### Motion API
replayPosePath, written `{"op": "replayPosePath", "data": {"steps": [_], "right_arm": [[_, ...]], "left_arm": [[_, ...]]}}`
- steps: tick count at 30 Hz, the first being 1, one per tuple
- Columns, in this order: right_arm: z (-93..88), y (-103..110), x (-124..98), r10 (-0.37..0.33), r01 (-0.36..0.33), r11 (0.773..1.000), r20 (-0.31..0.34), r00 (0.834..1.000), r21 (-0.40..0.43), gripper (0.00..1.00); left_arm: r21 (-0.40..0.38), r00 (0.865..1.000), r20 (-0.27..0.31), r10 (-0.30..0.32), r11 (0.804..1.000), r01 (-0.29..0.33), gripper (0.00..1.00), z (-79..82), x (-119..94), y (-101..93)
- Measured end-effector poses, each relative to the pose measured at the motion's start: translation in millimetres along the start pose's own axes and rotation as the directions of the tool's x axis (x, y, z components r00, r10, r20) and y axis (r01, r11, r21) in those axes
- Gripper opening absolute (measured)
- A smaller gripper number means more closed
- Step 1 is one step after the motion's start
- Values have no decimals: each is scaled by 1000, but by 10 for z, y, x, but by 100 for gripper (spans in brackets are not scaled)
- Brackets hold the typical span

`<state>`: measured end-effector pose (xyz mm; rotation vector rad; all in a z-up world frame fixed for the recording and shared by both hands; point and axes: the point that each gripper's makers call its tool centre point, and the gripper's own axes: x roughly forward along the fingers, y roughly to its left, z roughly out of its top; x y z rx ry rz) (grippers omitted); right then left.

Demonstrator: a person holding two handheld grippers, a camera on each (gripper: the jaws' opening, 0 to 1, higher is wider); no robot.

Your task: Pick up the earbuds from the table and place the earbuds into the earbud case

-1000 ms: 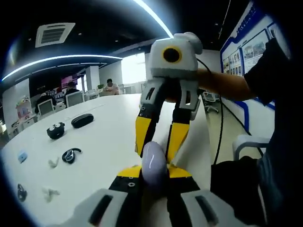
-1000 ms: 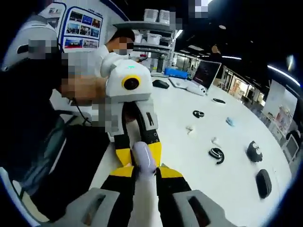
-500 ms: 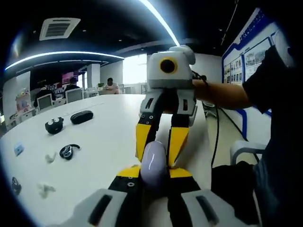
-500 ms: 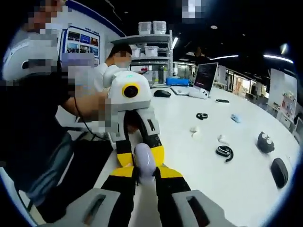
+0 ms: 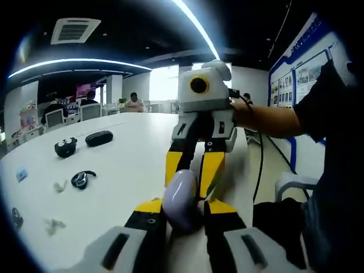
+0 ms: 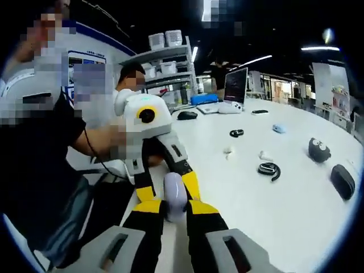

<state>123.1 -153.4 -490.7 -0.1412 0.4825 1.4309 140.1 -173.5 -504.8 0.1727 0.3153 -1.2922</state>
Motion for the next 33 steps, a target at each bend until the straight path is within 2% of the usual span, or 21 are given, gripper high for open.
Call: {"op": "replayPosePath", "data": {"steps": [5, 13, 19, 23, 25, 28, 33], "right_arm": [[23, -12, -34, -2, 0, 997, 32, 999, 80, 15], [131, -38, -85, -14, -5, 981, 96, 995, 196, 14], [343, -122, -103, -46, -8, 950, 165, 985, 311, 14], [547, -257, -118, -90, 6, 931, 216, 972, 364, 14], [641, -327, -131, -95, 0, 924, 230, 968, 381, 14], [774, -420, -91, -121, 21, 916, 226, 967, 401, 14], [943, -621, -1, -154, 50, 900, 208, 966, 433, 14]], "left_arm": [[-2, 999, 17, 35, 999, -35, 30, 21, -80, 43], [22, 992, 56, 117, 993, -118, 39, 103, -250, 110], [16, 967, 105, 232, 972, -234, 51, 158, -521, 256], [43, 965, 113, 238, 969, -244, 57, 145, -692, 214], [37, 959, 121, 256, 964, -262, 58, 124, -817, 209], [20, 947, 131, 292, 955, -297, 58, 73, -1005, 234], [-19, 920, 155, 359, 932, -361, 58, 16, -1343, 325]]}}
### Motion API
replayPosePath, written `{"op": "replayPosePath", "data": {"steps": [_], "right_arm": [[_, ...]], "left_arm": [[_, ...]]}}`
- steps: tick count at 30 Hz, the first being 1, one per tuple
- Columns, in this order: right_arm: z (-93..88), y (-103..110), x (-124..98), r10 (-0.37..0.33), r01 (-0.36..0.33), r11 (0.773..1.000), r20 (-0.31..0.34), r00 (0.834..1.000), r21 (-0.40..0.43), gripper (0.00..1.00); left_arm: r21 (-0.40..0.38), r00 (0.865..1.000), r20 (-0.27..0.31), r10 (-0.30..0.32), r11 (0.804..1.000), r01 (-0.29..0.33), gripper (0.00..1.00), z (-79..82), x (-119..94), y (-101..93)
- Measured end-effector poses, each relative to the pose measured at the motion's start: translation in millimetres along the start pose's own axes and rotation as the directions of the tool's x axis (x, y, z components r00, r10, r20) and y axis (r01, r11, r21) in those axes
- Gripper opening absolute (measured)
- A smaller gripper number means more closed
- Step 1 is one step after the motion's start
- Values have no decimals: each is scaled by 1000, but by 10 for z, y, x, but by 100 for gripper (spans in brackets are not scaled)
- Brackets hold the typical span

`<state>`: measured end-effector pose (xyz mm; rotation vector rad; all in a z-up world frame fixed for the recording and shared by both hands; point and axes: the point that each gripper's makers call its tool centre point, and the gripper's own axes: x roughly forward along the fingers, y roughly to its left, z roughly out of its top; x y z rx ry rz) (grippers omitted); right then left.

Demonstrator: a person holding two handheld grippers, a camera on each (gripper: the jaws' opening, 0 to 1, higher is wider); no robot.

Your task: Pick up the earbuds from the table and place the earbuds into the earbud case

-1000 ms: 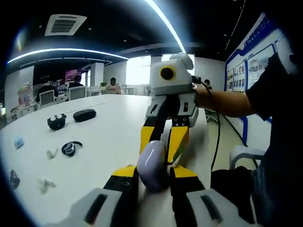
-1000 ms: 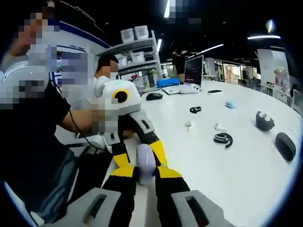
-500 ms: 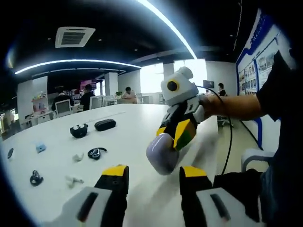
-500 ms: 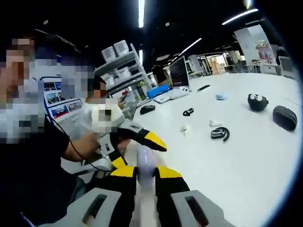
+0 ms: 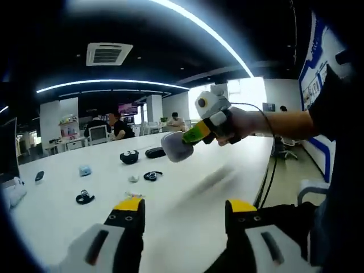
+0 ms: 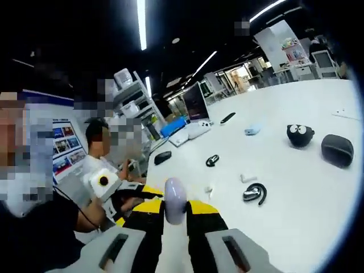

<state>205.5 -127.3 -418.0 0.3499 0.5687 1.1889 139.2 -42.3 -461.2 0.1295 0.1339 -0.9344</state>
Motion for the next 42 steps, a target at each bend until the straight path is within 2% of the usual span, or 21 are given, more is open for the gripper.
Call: {"op": "replayPosePath", "data": {"steps": [3, 7, 11, 19, 21, 24, 29, 33, 38, 42], "right_arm": [[125, -55, 105, -1, 0, 999, 17, 1000, 44, 14], [271, -251, 259, -34, 31, 995, 25, 999, 96, 14], [450, -430, 407, -66, 57, 987, 57, 996, 148, 14], [751, -851, 690, -145, 130, 968, 53, 988, 216, 14], [801, -989, 758, -171, 155, 957, 44, 984, 244, 14], [830, -1227, 854, -229, 216, 930, 9, 973, 298, 14], [985, -1540, 1034, -260, 240, 890, -1, 966, 388, 14], [1084, -1691, 1156, -280, 259, 870, -11, 960, 419, 14], [1069, -1901, 1267, -323, 325, 833, -82, 943, 447, 14], [1034, -2019, 1343, -335, 361, 819, -139, 932, 446, 14]], "left_arm": [[-15, 999, 13, 41, 999, -41, 58, 1, -179, 135], [-24, 997, 20, 73, 997, -73, 58, -2, -322, 254], [-37, 995, 31, 90, 995, -89, 57, 3, -387, 331], [-55, 993, 36, 109, 993, -106, 57, -7, -440, 474], [-58, 993, 33, 111, 992, -109, 57, -20, -455, 502], [-66, 993, 29, 117, 991, -115, 57, -46, -489, 536], [-85, 992, 21, 128, 988, -126, 57, -92, -493, 614], [-104, 991, 30, 132, 986, -128, 57, -90, -482, 681], [-94, 994, 9, 113, 989, -111, 57, -115, -447, 696], [-93, 994, 7, 106, 990, -105, 57, -111, -431, 700]]}}
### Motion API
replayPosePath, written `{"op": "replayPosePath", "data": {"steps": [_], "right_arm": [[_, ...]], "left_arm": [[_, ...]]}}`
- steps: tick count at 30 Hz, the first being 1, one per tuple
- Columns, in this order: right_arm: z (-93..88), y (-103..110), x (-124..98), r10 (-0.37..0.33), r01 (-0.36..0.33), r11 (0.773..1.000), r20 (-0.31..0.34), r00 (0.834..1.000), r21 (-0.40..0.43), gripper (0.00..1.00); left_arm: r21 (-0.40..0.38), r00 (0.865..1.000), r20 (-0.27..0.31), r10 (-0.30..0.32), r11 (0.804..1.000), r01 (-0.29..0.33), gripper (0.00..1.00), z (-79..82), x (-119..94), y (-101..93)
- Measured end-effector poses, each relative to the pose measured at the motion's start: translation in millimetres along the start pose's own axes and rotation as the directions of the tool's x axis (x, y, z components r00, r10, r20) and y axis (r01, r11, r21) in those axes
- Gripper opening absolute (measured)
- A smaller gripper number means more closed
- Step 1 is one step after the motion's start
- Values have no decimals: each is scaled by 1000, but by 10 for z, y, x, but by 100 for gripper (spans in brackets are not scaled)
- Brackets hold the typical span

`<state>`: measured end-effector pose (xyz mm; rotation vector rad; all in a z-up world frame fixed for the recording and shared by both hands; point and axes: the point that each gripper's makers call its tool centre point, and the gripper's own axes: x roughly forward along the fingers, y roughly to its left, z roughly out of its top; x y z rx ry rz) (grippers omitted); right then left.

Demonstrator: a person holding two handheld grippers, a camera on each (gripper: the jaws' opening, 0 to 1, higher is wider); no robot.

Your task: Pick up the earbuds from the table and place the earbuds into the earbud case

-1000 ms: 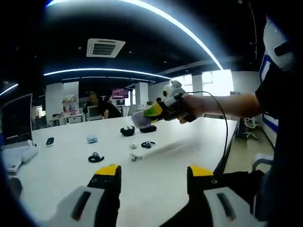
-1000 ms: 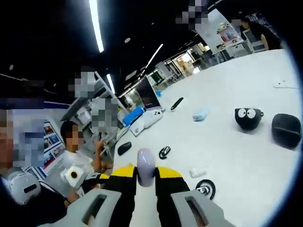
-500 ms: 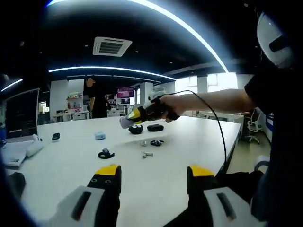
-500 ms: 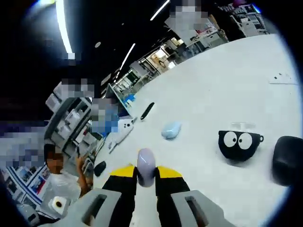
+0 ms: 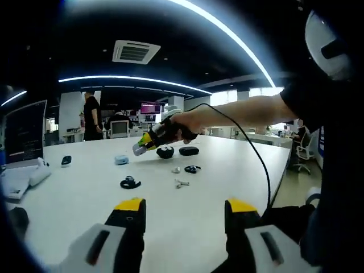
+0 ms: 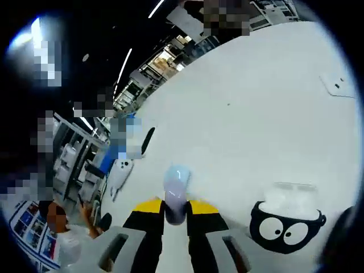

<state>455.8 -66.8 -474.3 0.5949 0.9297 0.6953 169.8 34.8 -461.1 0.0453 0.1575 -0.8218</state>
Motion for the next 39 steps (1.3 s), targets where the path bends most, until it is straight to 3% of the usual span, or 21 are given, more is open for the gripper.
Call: {"op": "replayPosePath", "data": {"steps": [8, 16, 19, 23, 27, 39], "right_arm": [[37, -155, 126, -36, 38, 999, -59, 998, 39, 15], [101, -257, 143, -15, 26, 987, -72, 997, 161, 15], [110, -264, 151, -17, 29, 985, -69, 997, 168, 15], [156, -261, 175, -28, 38, 987, -67, 997, 154, 15], [195, -304, 180, -76, 81, 994, -73, 994, 76, 16], [175, -360, 164, -110, 113, 992, -60, 992, 47, 18]], "left_arm": [[-23, 1000, 4, -1, 1000, 1, 57, -25, 23, -3], [-28, 1000, 7, -5, 1000, 6, 57, -29, -12, 4], [-31, 1000, 8, -5, 999, 6, 57, -36, -22, 2], [-32, 1000, 6, -12, 999, 12, 57, -49, -22, -24], [-30, 1000, 4, -17, 999, 17, 56, -51, -27, -44], [-24, 1000, 11, -12, 1000, 13, 56, -9, -52, -53]]}}
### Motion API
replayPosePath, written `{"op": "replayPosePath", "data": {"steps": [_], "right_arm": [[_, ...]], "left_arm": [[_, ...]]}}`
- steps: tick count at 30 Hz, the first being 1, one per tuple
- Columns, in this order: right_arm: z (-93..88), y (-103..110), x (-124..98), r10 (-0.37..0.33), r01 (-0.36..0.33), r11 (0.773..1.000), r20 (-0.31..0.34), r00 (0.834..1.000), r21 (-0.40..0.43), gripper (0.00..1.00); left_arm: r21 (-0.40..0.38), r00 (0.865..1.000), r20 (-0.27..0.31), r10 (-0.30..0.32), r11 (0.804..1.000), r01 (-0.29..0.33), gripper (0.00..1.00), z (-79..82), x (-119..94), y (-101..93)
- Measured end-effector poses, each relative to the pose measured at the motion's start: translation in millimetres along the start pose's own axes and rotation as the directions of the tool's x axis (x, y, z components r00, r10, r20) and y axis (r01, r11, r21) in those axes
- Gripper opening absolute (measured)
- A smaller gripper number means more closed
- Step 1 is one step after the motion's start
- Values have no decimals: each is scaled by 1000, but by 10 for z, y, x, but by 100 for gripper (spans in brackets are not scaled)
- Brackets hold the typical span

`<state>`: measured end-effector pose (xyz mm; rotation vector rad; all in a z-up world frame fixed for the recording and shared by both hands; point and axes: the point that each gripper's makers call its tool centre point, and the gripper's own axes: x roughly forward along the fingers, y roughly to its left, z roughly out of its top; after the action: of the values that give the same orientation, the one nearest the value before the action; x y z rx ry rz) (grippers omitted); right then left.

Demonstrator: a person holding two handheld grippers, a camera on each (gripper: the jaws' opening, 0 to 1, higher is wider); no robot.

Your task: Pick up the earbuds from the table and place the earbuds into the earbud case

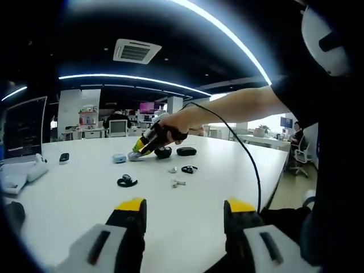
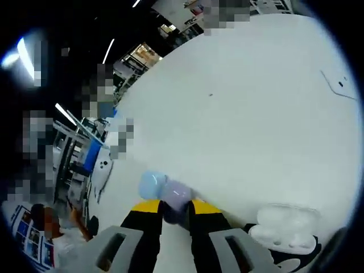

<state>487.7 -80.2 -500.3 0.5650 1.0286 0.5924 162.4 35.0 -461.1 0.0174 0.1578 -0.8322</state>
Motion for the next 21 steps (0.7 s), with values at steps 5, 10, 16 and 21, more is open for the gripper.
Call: {"op": "replayPosePath", "data": {"steps": [5, 10, 16, 21], "right_arm": [[11, 12, -46, -7, 7, 1000, 23, 1000, -7, 18], [-25, 132, -123, 16, -15, 1000, 37, 999, -27, 18], [-133, 274, -244, 47, -43, 995, 41, 998, -91, 19], [-313, 384, -420, 82, -75, 985, 38, 996, -157, 20]], "left_arm": [[4, 1000, 0, 2, 1000, -2, 56, 19, -12, -9], [2, 1000, -9, 4, 1000, -3, 56, 27, -11, -18], [-2, 1000, -17, -2, 1000, 2, 56, 43, 13, -58], [-10, 1000, -23, -13, 1000, 13, 57, 51, 60, -114]]}}
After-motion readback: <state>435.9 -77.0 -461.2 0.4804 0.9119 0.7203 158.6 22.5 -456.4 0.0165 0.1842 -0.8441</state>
